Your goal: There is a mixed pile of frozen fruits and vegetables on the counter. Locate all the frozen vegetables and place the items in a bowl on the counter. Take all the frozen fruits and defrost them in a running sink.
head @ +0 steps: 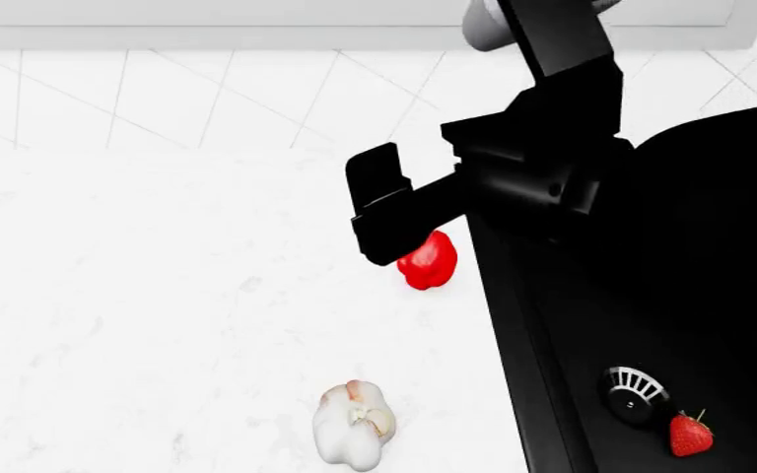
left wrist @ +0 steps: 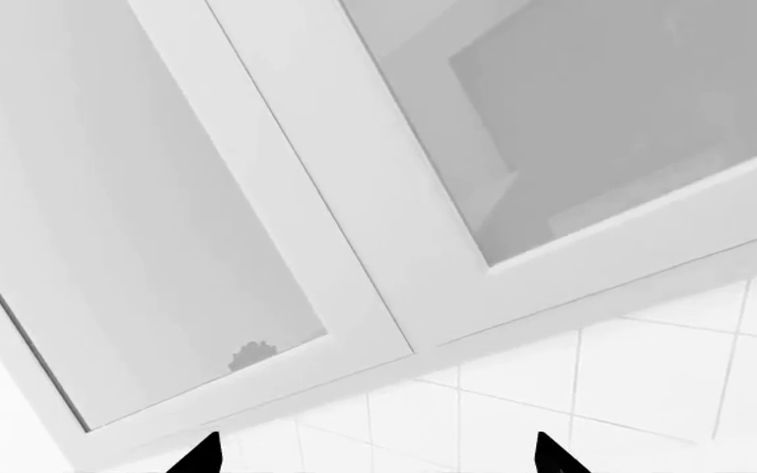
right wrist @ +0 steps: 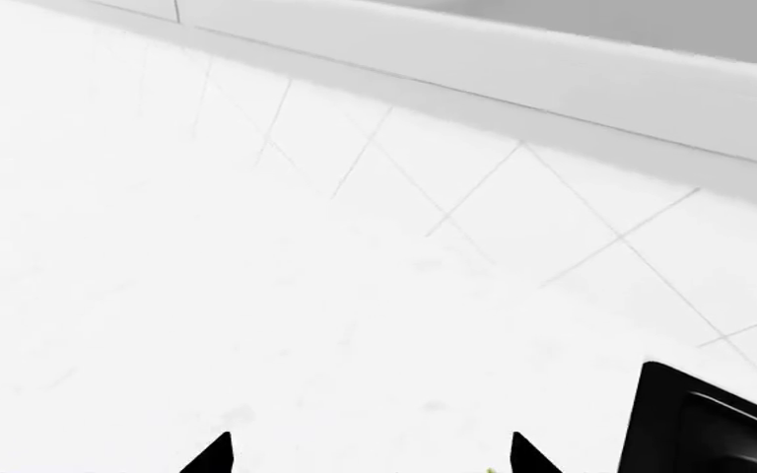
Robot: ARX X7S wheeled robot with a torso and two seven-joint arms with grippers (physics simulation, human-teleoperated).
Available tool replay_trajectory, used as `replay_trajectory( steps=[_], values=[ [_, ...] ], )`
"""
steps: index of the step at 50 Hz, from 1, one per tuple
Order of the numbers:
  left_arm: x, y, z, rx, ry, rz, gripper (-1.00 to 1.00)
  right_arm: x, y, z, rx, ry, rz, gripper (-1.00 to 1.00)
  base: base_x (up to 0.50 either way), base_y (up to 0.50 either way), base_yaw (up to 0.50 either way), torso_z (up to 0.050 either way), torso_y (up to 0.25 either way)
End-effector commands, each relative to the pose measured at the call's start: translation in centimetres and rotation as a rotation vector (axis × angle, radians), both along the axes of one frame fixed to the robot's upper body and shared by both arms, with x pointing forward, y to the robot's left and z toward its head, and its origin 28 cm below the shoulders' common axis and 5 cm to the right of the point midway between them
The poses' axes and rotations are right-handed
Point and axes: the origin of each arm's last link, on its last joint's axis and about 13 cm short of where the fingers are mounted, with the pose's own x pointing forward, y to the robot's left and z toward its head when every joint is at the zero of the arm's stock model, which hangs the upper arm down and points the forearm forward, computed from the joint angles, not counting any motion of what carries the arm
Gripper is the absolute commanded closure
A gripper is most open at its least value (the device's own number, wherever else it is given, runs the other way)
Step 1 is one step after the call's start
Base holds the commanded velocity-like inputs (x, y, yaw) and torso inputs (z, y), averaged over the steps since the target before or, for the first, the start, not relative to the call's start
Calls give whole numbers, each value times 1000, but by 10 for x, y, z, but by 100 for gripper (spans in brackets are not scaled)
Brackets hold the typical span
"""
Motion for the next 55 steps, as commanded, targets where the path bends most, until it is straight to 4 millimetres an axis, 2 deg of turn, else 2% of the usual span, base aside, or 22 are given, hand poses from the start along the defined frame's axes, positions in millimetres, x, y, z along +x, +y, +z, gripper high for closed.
replay_trajectory(
  steps=[1, 27, 49, 55],
  values=[
    [-1, 1, 0, -2, 1, 3, -100, 0, -1, -5, 5, 12, 6, -100, 0, 0, 0, 0, 0],
    [1, 1, -2, -3, 3, 2, -100, 5, -2, -18, 0, 50, 15, -100, 0, 0, 0, 0, 0],
    [1, 0, -1, -1, 2, 1, -100, -6, -6, -21, -34, 119, -2, -100, 0, 0, 0, 0, 0],
    [1, 0, -1, -2, 3, 1, -100, -9, -9, -15, -38, 105, -29, -100, 0, 0, 0, 0, 0]
  ],
)
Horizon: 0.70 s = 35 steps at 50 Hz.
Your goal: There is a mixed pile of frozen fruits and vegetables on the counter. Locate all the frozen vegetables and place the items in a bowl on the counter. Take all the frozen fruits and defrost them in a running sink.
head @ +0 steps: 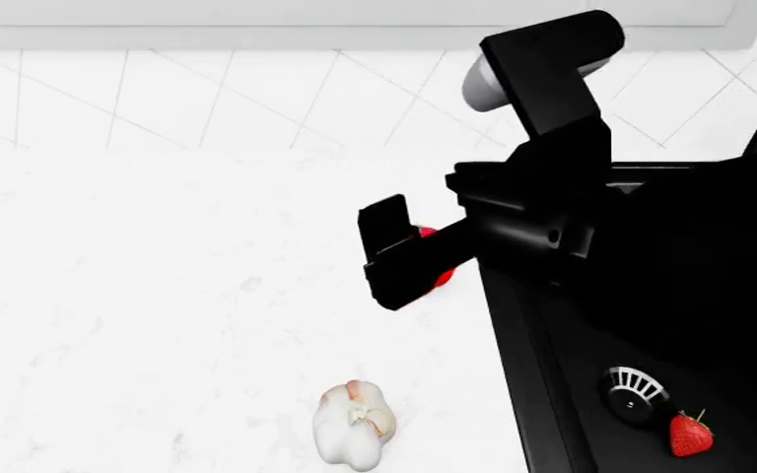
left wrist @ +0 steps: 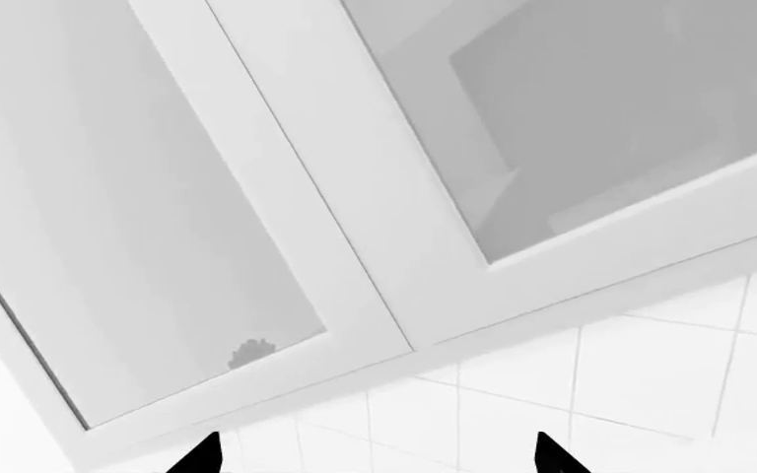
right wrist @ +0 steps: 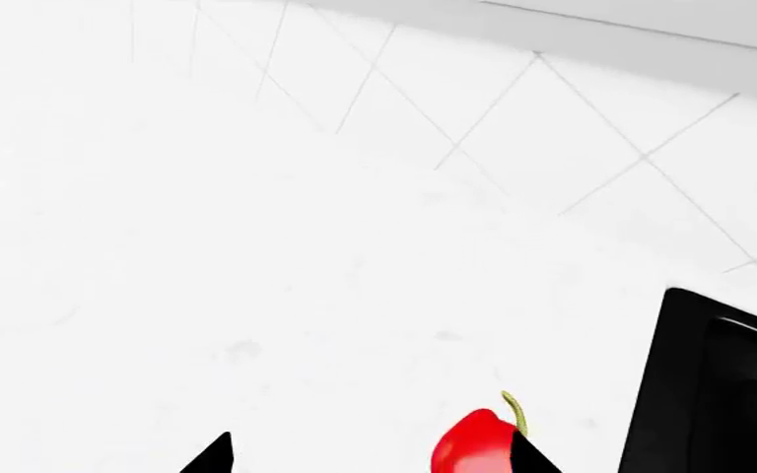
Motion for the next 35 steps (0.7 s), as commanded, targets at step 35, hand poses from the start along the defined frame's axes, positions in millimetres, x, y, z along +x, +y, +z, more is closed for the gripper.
replay_trajectory(
  steps=[35],
  values=[
    [1, -1, 0, -1, 0, -2, -100, 19, -5, -18, -3, 32, -88, -100, 0, 0, 0, 0, 0]
  ],
)
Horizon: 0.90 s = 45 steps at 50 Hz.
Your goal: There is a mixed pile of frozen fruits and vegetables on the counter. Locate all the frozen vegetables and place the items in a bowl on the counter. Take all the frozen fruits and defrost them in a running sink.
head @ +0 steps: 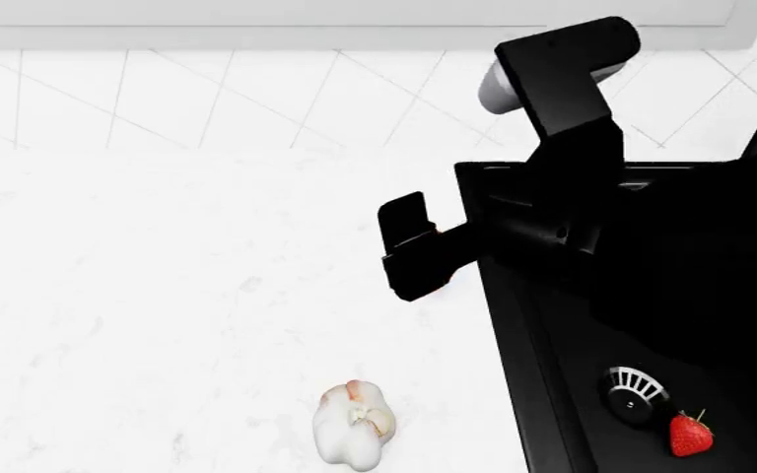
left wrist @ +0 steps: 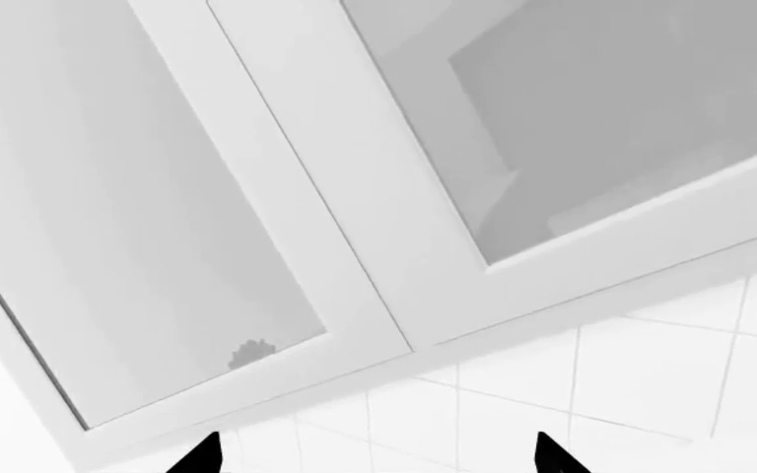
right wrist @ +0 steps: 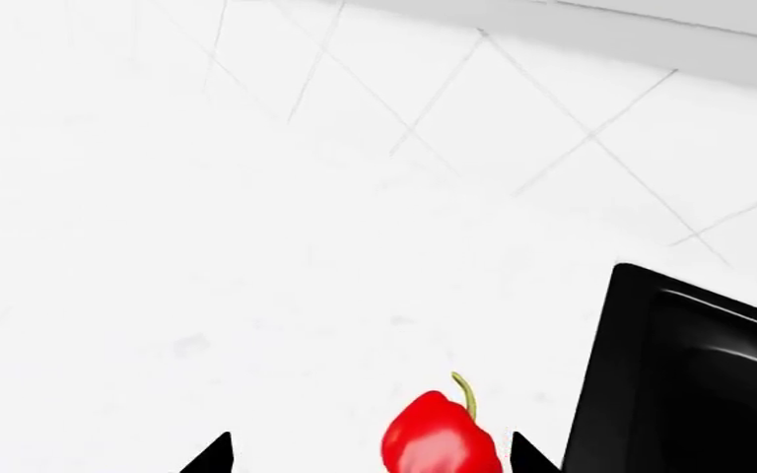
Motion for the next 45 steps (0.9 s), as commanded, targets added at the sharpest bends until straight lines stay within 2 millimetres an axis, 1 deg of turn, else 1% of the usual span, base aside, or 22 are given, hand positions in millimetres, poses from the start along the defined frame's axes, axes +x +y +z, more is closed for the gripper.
replay_trajectory(
  steps=[1, 9, 18, 32, 45],
  values=[
    [1, -1, -1, 0, 1, -1, -100, 17, 0, -16, 32, 19, -22, -100, 0, 0, 0, 0, 0],
    [2, 0, -2, 0, 3, -2, -100, 32, 0, -22, 42, 13, -60, -100, 0, 0, 0, 0, 0],
    [1, 1, -2, -3, 2, -1, -100, 32, -2, -21, 23, 12, -99, -100, 0, 0, 0, 0, 0],
    [1, 2, -3, -5, 3, 2, -100, 47, -3, -46, 15, 71, -121, -100, 0, 0, 0, 0, 0],
    [2, 1, -4, -4, 6, -1, -100, 53, -1, -65, 26, 109, -99, -100, 0, 0, 0, 0, 0]
  ],
)
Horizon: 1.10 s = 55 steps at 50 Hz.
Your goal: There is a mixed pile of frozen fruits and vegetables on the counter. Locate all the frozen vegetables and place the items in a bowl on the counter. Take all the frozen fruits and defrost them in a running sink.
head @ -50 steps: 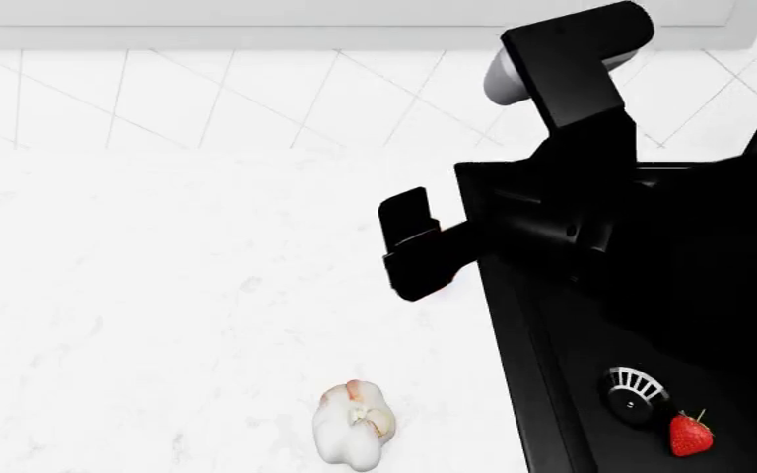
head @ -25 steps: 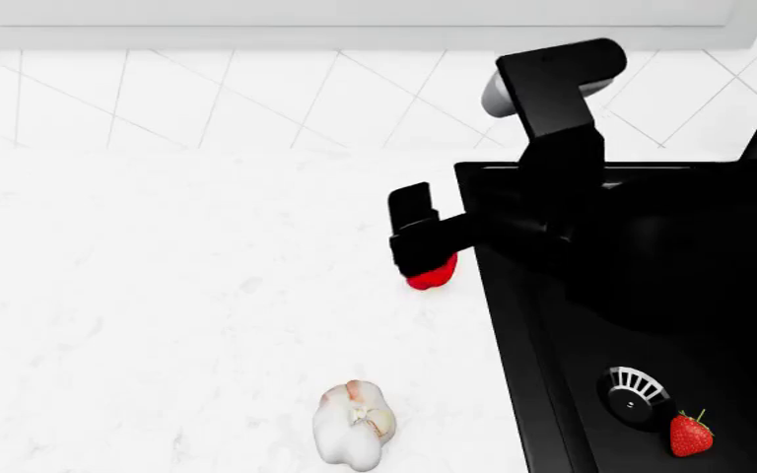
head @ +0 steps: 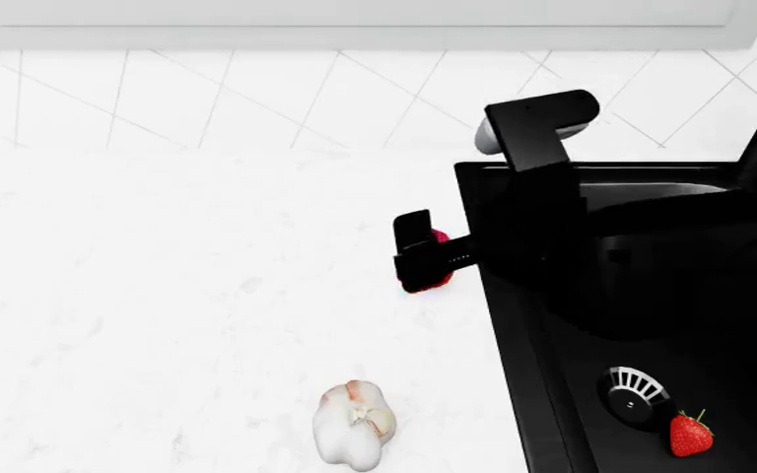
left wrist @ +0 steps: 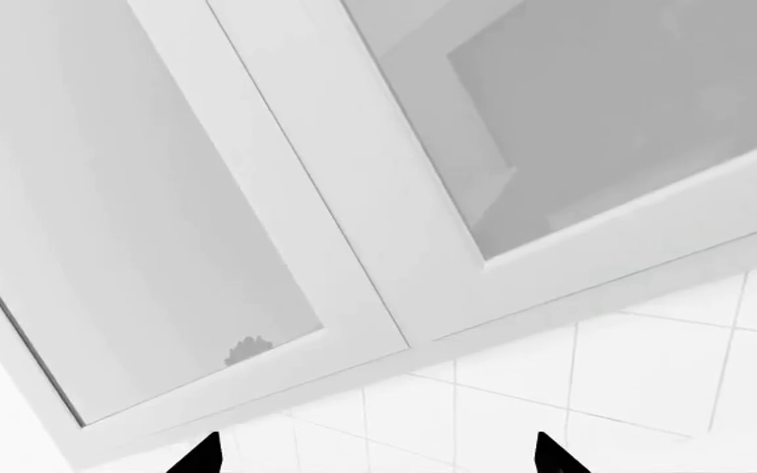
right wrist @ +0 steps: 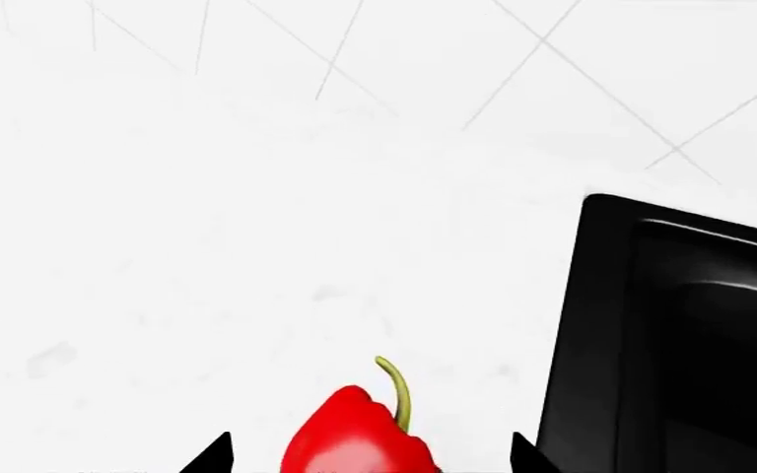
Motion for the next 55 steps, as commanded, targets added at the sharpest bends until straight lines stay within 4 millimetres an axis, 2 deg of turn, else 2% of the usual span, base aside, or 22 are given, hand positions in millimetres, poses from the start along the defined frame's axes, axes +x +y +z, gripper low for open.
replay_trajectory(
  steps=[1, 19, 32, 55],
  values=[
    [0, 0, -1, 0, 2, 0, -100, 7, 2, -17, 9, 30, 10, -100, 0, 0, 0, 0, 0],
    [0, -1, -1, 3, 1, -2, -100, 17, 4, -37, 22, 57, 14, -100, 0, 0, 0, 0, 0],
    [-1, 0, 0, 1, -1, 0, -100, 20, 0, -51, -34, 104, -13, -100, 0, 0, 0, 0, 0],
    [1, -2, -1, 2, -2, -3, -100, 22, 4, -59, -41, 99, 24, -100, 0, 0, 0, 0, 0]
  ],
)
